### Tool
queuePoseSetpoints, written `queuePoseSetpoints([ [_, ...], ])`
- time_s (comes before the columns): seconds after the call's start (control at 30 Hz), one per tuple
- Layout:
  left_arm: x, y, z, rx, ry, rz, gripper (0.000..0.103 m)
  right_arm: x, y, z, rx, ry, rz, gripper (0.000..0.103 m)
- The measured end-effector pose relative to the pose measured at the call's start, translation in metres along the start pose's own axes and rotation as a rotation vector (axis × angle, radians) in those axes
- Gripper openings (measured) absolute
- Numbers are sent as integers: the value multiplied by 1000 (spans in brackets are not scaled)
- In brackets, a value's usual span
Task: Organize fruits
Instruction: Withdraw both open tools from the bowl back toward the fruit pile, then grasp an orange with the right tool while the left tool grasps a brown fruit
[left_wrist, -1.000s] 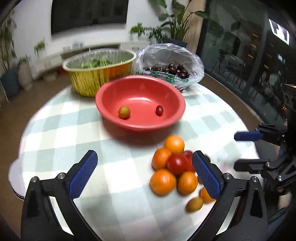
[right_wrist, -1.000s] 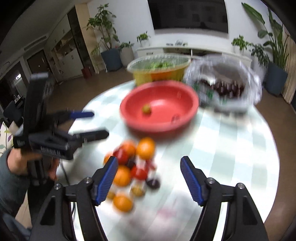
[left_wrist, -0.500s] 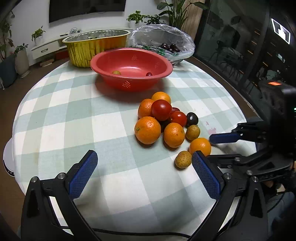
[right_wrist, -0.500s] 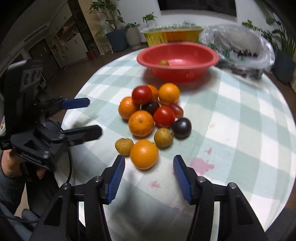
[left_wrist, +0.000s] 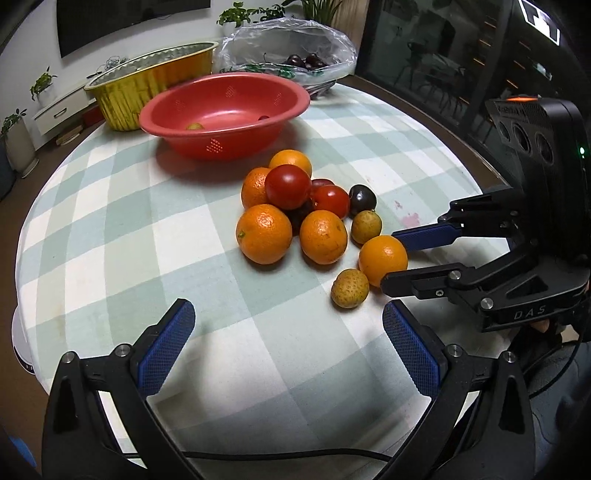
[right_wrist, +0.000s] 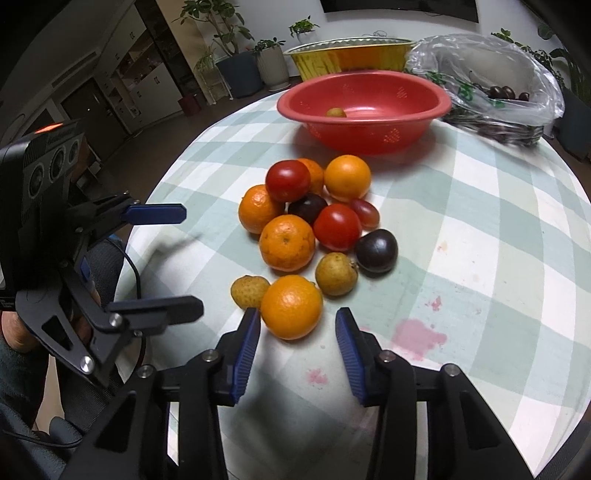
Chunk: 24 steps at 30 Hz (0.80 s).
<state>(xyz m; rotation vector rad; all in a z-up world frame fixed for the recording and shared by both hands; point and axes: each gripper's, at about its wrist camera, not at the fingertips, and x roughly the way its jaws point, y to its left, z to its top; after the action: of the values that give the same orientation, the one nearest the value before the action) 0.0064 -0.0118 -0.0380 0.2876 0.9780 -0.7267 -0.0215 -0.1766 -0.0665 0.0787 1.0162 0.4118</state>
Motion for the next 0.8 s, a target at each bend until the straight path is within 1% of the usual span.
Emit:
queuePoseSetpoints([
  [0.17, 5, -4, 0, 17, 17, -1, 103, 3, -3, 2, 20, 3, 31, 45],
  [0.23, 7, -6, 1, 23, 19, 3, 103, 5, -3, 2, 18, 8, 31, 39],
  [0.27, 9, -6, 1, 26, 21, 3, 103, 6, -3, 1, 21, 10, 36, 38],
  [0.4, 16, -13, 5, 45, 28, 6, 103, 4, -4, 0, 24, 8, 38, 38],
  [0.57, 24, -23, 10, 74, 32, -10, 102, -7, -8, -3, 38, -7, 39, 38],
  [0.63, 26, -27, 12, 85, 36, -14, 92, -12, -10, -5, 45, -11, 30, 38],
  [0.7, 30, -30, 14, 84, 45, -27, 73, -16, -14, -6, 57, -16, 19, 38],
  [0.73, 32, -31, 15, 82, 47, -32, 69, -18, -16, -7, 63, -20, 17, 38],
  [0.77, 34, -33, 15, 84, 50, -40, 61, -21, -18, -8, 70, -25, 14, 38],
  [0.8, 35, -34, 15, 87, 53, -42, 55, -23, -20, -8, 75, -30, 11, 38],
])
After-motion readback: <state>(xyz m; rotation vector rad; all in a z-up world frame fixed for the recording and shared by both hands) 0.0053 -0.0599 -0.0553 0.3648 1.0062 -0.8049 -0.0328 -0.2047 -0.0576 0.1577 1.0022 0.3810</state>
